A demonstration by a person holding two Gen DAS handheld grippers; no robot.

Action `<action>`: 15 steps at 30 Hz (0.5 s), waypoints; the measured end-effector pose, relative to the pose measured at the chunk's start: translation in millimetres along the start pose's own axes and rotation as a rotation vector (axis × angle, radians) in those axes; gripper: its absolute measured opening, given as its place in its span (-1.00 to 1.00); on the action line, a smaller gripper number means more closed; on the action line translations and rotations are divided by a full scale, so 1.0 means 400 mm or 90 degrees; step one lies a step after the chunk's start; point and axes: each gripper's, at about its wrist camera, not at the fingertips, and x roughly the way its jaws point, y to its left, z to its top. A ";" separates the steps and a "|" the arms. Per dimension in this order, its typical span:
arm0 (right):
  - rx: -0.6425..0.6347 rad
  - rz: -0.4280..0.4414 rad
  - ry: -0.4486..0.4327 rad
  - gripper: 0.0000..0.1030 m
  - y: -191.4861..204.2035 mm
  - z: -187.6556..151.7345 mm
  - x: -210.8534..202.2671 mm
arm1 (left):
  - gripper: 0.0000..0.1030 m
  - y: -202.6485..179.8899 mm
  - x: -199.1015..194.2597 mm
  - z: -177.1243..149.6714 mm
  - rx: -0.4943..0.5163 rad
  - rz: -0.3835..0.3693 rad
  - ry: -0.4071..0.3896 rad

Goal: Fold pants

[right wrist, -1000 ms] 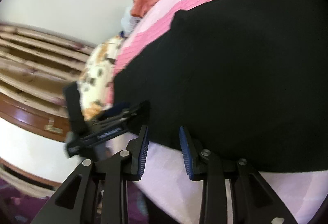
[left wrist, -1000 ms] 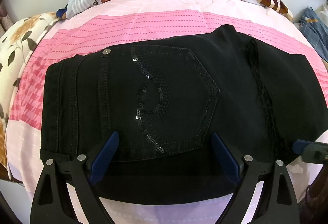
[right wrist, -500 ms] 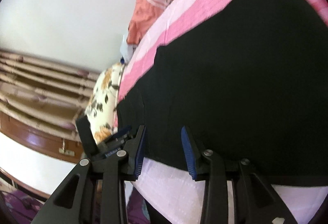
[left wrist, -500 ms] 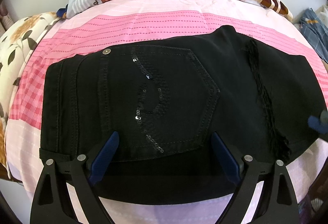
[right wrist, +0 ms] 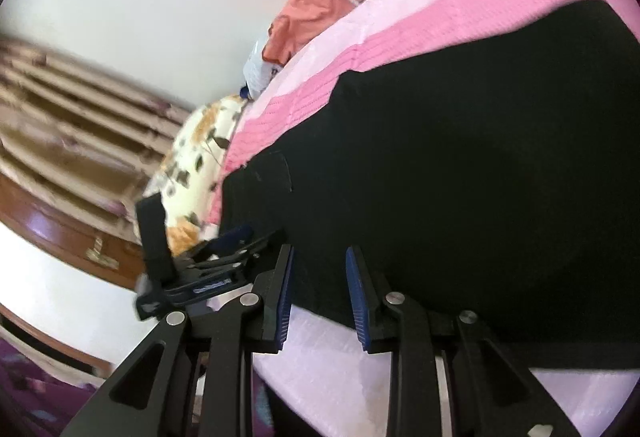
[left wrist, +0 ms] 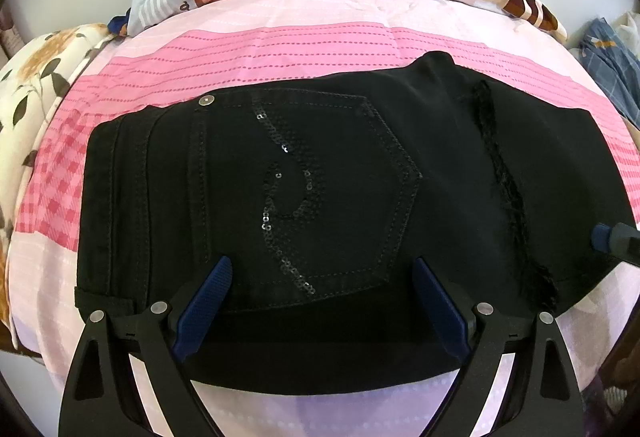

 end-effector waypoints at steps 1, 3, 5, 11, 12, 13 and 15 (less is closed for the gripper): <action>-0.015 -0.011 0.010 -0.50 0.010 0.000 0.017 | 0.77 0.000 -0.001 0.000 -0.001 0.000 -0.001; -0.043 -0.035 0.042 -0.50 0.023 -0.007 0.060 | 0.77 0.003 -0.003 -0.001 -0.003 0.000 -0.003; -0.072 -0.073 0.089 -0.53 0.029 -0.020 0.112 | 0.77 0.008 -0.005 -0.003 -0.004 0.005 -0.006; -0.076 -0.075 0.057 -0.51 0.050 -0.011 0.096 | 0.77 0.036 -0.014 -0.003 -0.015 0.006 -0.017; -0.077 -0.074 0.046 -0.51 0.054 -0.007 0.088 | 0.77 0.041 -0.015 -0.003 -0.016 0.008 -0.019; -0.077 -0.076 0.038 -0.51 0.058 -0.001 0.085 | 0.77 0.045 -0.016 -0.002 -0.017 0.011 -0.021; -0.074 -0.082 0.021 -0.51 0.059 0.010 0.077 | 0.77 0.054 -0.019 -0.001 -0.019 0.015 -0.023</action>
